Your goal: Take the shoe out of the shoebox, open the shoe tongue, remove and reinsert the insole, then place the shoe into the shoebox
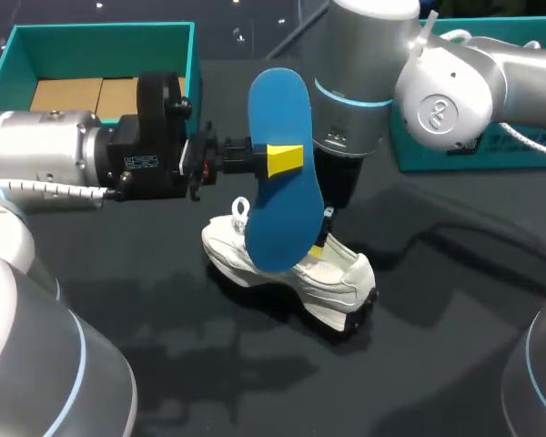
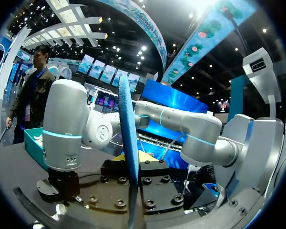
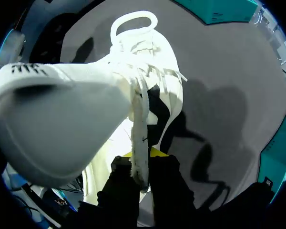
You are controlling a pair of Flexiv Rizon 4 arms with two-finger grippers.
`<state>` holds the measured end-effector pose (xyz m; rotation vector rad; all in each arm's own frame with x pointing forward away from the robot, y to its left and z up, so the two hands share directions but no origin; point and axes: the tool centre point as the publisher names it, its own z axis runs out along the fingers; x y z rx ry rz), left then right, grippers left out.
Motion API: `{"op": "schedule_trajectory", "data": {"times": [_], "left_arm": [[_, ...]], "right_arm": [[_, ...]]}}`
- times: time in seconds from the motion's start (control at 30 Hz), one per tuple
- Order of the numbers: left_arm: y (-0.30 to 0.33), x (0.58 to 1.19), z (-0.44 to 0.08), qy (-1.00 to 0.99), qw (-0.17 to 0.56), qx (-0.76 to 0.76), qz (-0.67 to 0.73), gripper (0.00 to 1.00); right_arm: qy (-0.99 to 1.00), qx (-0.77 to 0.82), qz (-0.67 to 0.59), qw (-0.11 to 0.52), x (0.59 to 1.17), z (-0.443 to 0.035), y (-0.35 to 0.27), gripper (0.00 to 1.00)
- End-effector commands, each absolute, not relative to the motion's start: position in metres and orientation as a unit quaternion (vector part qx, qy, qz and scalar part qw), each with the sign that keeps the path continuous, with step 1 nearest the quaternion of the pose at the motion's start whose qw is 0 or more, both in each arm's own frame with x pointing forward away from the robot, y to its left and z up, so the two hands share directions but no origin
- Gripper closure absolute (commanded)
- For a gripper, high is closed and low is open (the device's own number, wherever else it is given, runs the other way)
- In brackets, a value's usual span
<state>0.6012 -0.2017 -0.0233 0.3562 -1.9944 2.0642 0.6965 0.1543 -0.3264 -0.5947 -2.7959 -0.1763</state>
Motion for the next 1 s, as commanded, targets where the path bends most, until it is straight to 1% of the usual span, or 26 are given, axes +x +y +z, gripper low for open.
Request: {"op": "schedule_trajectory", "data": {"times": [0.03,0.27,0.4,0.6,0.8,1.0], "left_arm": [[-0.202,0.6,-0.024,-0.683,0.124,0.123,0.709,1.0],[-0.202,0.6,-0.024,-0.683,0.124,0.123,0.709,1.0],[-0.202,0.6,-0.024,-0.683,0.124,0.123,0.709,1.0],[-0.202,0.6,-0.024,-0.683,0.124,0.123,0.709,1.0],[-0.202,0.6,-0.024,-0.683,0.124,0.123,0.709,1.0],[-0.202,0.6,-0.024,-0.683,0.124,0.123,0.709,1.0]], "right_arm": [[-0.964,-0.208,-0.094,0.135,0.694,-0.329,0.144,1.0],[-0.964,-0.208,-0.094,0.135,0.694,-0.329,0.144,1.0],[-0.929,-0.332,-0.117,0.114,0.693,-0.328,0.147,1.0],[-0.872,-0.462,-0.14,0.077,0.687,-0.319,0.145,1.0],[-0.837,-0.517,-0.167,0.059,0.683,-0.314,0.148,1.0],[-0.803,-0.558,-0.198,0.068,0.686,-0.319,0.149,1.0]]}}
